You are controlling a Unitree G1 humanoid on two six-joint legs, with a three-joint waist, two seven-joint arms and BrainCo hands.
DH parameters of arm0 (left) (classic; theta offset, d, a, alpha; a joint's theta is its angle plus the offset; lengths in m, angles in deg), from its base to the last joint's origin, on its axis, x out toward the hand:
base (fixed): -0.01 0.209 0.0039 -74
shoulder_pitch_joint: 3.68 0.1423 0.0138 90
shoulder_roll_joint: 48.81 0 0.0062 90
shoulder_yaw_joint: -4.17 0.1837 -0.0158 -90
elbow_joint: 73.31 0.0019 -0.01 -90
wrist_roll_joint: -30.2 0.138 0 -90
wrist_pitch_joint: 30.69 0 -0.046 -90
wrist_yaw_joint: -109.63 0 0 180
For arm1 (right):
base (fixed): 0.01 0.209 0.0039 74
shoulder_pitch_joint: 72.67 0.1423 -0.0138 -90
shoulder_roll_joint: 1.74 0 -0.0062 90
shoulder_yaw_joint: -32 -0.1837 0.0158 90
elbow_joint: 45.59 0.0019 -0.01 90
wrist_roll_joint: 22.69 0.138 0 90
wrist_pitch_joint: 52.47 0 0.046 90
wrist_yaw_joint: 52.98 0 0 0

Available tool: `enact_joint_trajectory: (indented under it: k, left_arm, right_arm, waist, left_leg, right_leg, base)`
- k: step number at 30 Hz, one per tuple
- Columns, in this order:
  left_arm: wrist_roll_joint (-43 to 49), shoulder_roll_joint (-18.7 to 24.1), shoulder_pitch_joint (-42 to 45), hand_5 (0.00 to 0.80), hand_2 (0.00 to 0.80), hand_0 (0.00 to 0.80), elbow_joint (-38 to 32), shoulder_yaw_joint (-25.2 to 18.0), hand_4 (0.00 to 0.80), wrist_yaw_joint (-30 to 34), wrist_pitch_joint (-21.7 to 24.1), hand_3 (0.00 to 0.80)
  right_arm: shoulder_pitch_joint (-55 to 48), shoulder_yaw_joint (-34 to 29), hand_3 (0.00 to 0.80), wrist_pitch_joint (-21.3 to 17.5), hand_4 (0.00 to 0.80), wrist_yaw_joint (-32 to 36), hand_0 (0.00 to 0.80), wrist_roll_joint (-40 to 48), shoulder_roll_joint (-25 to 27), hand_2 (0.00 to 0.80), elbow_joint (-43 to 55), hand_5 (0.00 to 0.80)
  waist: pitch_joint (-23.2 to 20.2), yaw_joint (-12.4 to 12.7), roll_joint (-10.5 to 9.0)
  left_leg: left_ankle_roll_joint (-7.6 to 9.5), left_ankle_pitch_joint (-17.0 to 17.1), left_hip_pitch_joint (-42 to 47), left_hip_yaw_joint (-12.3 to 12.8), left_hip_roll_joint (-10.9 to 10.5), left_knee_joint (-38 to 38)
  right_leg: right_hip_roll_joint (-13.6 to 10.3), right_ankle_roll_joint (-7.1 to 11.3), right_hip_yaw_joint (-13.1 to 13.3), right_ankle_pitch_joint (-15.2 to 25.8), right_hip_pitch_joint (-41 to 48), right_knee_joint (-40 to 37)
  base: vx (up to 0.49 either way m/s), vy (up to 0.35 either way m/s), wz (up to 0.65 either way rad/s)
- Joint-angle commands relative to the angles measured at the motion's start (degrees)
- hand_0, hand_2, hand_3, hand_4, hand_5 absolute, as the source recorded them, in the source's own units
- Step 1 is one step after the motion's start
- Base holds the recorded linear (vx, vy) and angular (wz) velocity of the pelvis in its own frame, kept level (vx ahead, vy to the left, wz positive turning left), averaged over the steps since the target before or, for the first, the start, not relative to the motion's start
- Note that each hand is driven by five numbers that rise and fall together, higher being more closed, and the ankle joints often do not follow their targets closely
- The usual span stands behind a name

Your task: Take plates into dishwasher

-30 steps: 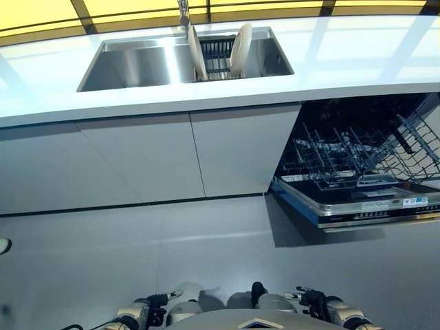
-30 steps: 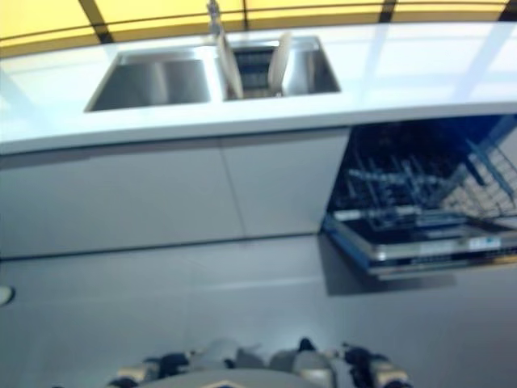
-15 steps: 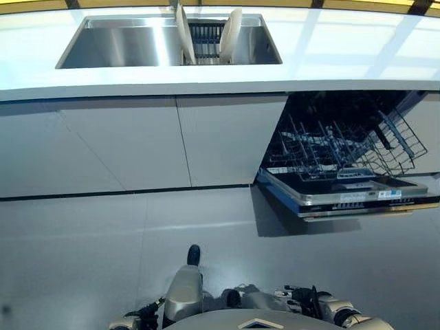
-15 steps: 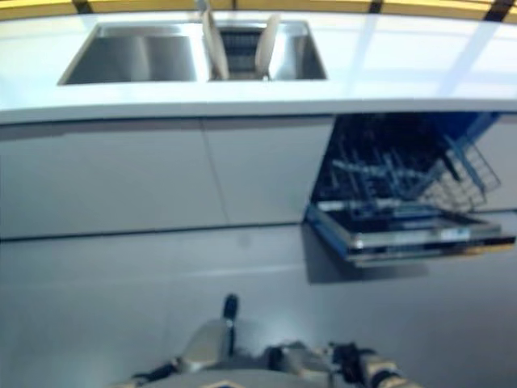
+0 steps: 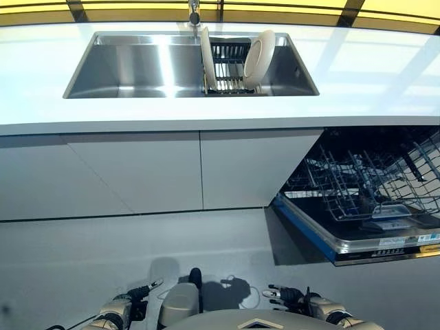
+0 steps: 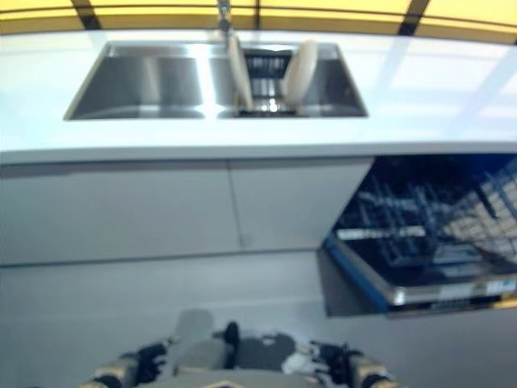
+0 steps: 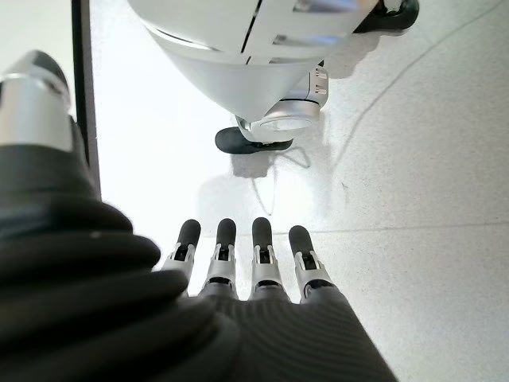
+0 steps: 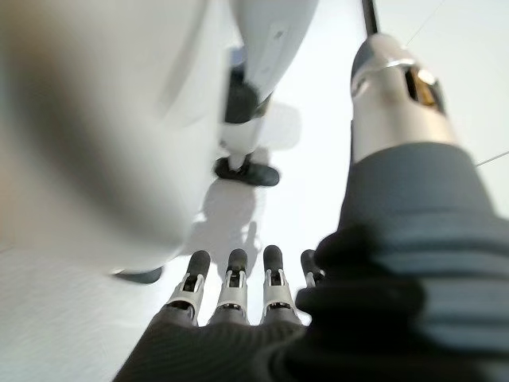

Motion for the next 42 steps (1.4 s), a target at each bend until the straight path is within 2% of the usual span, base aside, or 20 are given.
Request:
enact_joint_trajectory:
  k: [1,6,8,11,13,15,17,18,19,22,24,26,27,32,42]
  left_arm:
    - [1.0,-0.8,0.0,0.000,0.000,0.000,0.6,1.7,0.000,0.7,-0.8,0.000]
    - [0.2,-0.7,-0.1,0.000,0.000,0.000,0.6,1.9,0.000,0.7,-1.4,0.000]
    - [0.4,-0.3,-0.2,0.000,0.000,0.000,0.5,1.9,0.000,0.6,-1.2,0.000]
    - [1.8,0.3,-0.7,0.000,0.000,0.000,0.7,2.4,0.000,1.5,-1.4,0.000]
    - [2.8,0.6,-0.4,0.000,0.000,0.000,0.6,2.7,0.000,1.8,-1.5,0.000]
    - [4.1,0.6,-0.1,0.000,0.000,0.000,0.3,2.7,0.000,2.5,-2.0,0.000]
    - [4.5,0.4,0.3,0.000,0.000,0.000,0.4,2.5,0.000,2.7,-1.6,0.000]
    - [4.9,0.3,0.6,0.000,0.000,0.000,0.4,2.5,0.000,2.7,-1.4,0.000]
    - [5.2,0.2,0.9,0.000,0.000,0.000,0.6,2.5,0.000,2.4,-1.1,0.000]
    - [3.8,-0.5,0.6,0.000,0.000,0.000,0.4,3.0,0.000,1.6,-1.1,0.000]
    - [2.7,-0.8,0.4,0.000,0.000,0.000,0.1,3.0,0.000,1.2,-1.6,0.000]
    - [1.8,-1.0,0.1,0.000,0.000,0.000,-0.5,2.2,0.000,0.6,-3.0,0.000]
    - [3.4,-1.3,0.4,0.000,0.000,0.000,-1.5,1.5,0.000,0.5,-3.2,0.000]
    - [3.8,-0.6,2.0,0.000,0.000,0.000,-4.1,2.1,0.000,1.3,-3.3,0.000]
    - [2.4,0.2,3.8,0.000,0.000,0.000,-6.6,2.2,0.000,0.2,-5.7,0.000]
  right_arm:
    - [0.0,1.0,0.000,-2.6,0.000,3.2,0.000,0.5,2.6,0.000,4.4,0.000]
    - [0.4,1.6,0.000,-4.8,0.000,3.1,0.000,-0.2,2.5,0.000,5.6,0.000]
    - [0.6,2.1,0.000,-4.9,0.000,2.8,0.000,-0.7,2.5,0.000,5.9,0.000]
    - [0.2,2.1,0.000,-5.6,0.000,1.2,0.000,1.1,2.5,0.000,6.8,0.000]
    - [-0.4,2.1,0.000,-5.4,0.000,-0.2,0.000,2.0,2.8,0.000,8.0,0.000]
    - [-1.0,1.8,0.000,-5.3,0.000,-0.6,0.000,3.5,3.3,0.000,8.7,0.000]
    - [-1.0,1.7,0.000,-5.3,0.000,-0.3,0.000,4.0,3.8,0.000,8.9,0.000]
    - [-1.0,1.6,0.000,-5.5,0.000,0.4,0.000,4.0,4.1,0.000,8.8,0.000]
    - [-1.1,1.5,0.000,-5.8,0.000,1.2,0.000,3.7,4.4,0.000,8.5,0.000]
    - [-1.4,1.3,0.000,-7.5,0.000,2.2,0.000,3.1,5.2,0.000,8.0,0.000]
    - [-1.0,1.2,0.000,-8.1,0.000,2.0,0.000,2.7,5.3,0.000,7.8,0.000]
    - [-0.2,2.5,0.000,-6.9,0.000,0.2,0.000,1.8,5.0,0.000,8.9,0.000]
    - [0.2,3.0,0.000,-6.2,0.000,-0.5,0.000,1.6,5.3,0.000,10.5,0.000]
    - [0.8,2.7,0.000,-5.0,0.000,-1.4,0.000,3.7,6.9,0.000,16.5,0.000]
    - [-1.1,3.3,0.000,-2.4,0.000,-2.0,0.000,4.1,7.1,0.000,25.7,0.000]
  waist:
    - [-0.6,0.5,2.41]
    - [-1.3,0.6,1.78]
    - [-1.8,0.8,1.86]
    - [-2.7,1.1,1.92]
    - [-2.7,-0.2,2.14]
    - [-2.3,-2.1,2.08]
    - [-1.0,-3.9,2.74]
    - [-0.2,-5.2,2.87]
    - [0.5,-6.7,2.22]
    - [2.2,-10.2,2.73]
    - [2.4,-10.3,2.97]
    - [1.7,-8.8,1.91]
    - [1.3,-8.4,2.01]
    - [0.5,-8.1,2.33]
    - [1.7,-9.2,3.02]
  left_leg:
    - [0.26,0.4,-5.6,-2.5,1.8,3.4]
    - [1.90,-1.7,-4.8,-3.0,-0.2,4.6]
    - [2.60,-2.1,-4.6,-3.0,-0.6,4.5]
    - [3.71,-2.5,-4.7,-3.0,-1.3,4.3]
    - [4.11,-3.0,-3.0,-3.3,-1.4,3.4]
    - [3.70,-3.1,-0.4,-3.3,-1.6,2.0]
    - [2.89,-3.7,3.5,-3.6,-0.8,0.2]
    - [2.56,-4.4,6.1,-3.8,-0.4,-1.0]
    - [2.27,-5.6,8.8,-4.4,-0.9,-2.0]
    - [1.96,-7.8,14.8,-8.1,-1.1,-4.1]
    - [2.22,-8.6,15.3,-8.9,-1.4,-3.7]
    - [2.39,-9.9,13.2,-9.2,-2.7,-0.5]
    - [1.76,-9.9,13.3,-8.5,-2.0,0.0]
    - [0.99,-9.3,15.0,-6.3,-1.0,-2.4]
    - [0.96,-9.2,14.0,-3.8,0.6,-2.2]
  right_leg:
    - [-3.2,3.06,-0.1,12.7,-1.8,4.0]
    - [-3.9,2.94,0.5,17.2,-3.7,6.8]
    - [-3.5,2.74,1.1,18.3,-3.8,9.4]
    - [-1.6,2.67,1.8,21.4,-4.3,16.7]
    - [1.2,2.26,3.2,20.5,-7.5,19.5]
    - [3.7,1.88,2.4,19.0,-11.9,17.5]
    - [3.5,1.55,-1.1,17.8,-18.1,14.3]
    - [2.9,1.65,-2.8,18.3,-21.9,11.3]
    - [2.2,2.30,-4.0,20.3,-24.9,6.3]
    - [4.5,3.16,-3.9,22.8,-30.3,-1.2]
    - [4.6,2.68,-3.8,22.6,-30.9,0.1]
    - [4.0,1.72,-4.1,20.5,-25.3,-2.0]
    - [4.0,1.48,-3.9,19.7,-23.6,-2.1]
    - [4.4,0.92,-4.6,18.5,-19.5,-5.0]
    - [4.1,0.93,-4.9,15.9,-20.7,-1.8]
  base:
    - [0.161,0.087,0.13]
    - [0.159,0.078,0.21]
    - [0.134,0.096,0.18]
    - [0.117,0.097,0.01]
    - [0.190,0.081,0.02]
    - [0.230,0.020,0.25]
    - [0.252,-0.068,0.28]
    - [0.333,-0.155,0.07]
    - [0.368,-0.174,0.00]
    - [0.325,-0.156,0.10]
    - [0.098,-0.096,0.21]
    - [0.049,-0.165,0.62]
    - [0.064,-0.152,0.79]
    - [0.076,-0.075,0.09]
    - [0.060,-0.076,-0.11]
